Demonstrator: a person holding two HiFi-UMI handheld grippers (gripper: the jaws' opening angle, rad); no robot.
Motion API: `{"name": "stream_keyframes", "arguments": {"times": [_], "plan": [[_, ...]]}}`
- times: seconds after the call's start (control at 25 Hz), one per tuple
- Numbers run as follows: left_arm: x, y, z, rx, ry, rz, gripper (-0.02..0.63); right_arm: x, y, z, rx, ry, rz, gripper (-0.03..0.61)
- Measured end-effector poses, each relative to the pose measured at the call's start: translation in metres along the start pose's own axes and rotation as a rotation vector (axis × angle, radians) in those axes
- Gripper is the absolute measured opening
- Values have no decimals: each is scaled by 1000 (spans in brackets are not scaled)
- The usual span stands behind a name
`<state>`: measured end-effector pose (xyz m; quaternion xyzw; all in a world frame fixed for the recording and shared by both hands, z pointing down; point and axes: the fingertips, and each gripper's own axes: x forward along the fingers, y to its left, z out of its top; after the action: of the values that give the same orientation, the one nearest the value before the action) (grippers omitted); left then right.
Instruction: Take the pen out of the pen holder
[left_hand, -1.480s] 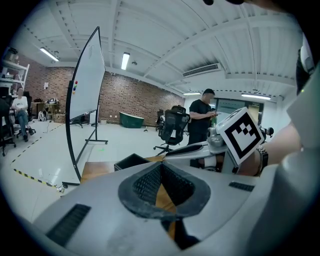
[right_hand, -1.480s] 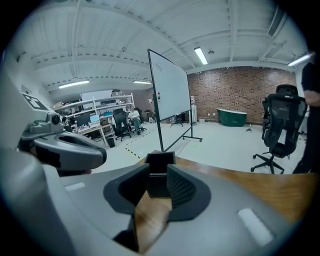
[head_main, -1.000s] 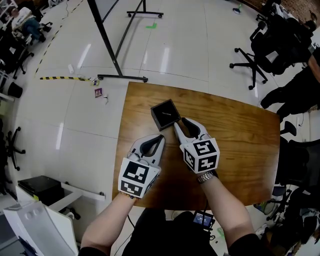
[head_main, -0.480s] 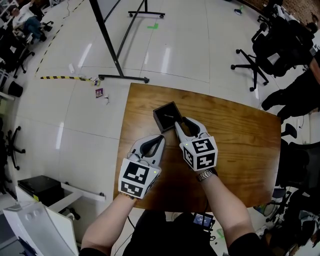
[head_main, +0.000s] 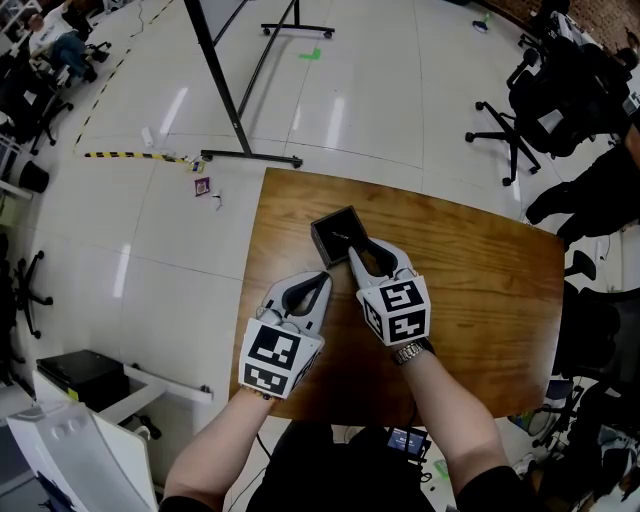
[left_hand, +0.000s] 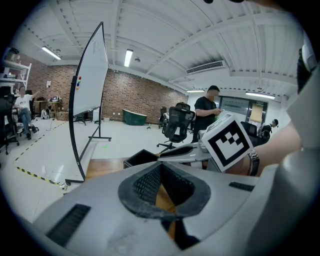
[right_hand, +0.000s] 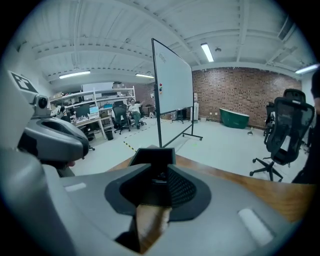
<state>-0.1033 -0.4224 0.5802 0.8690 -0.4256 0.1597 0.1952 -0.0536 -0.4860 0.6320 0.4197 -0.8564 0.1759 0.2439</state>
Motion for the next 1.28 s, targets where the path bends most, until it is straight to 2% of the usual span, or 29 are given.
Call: {"name": "stream_keyframes", "arguments": {"times": [0.16, 1.28], "plan": [[0, 0, 1, -1, 0, 1, 5, 0, -3, -1, -12, 10, -19, 49], [-31, -21, 34, 55, -59, 6, 5, -56, 11, 41, -27, -105, -44, 54]]}}
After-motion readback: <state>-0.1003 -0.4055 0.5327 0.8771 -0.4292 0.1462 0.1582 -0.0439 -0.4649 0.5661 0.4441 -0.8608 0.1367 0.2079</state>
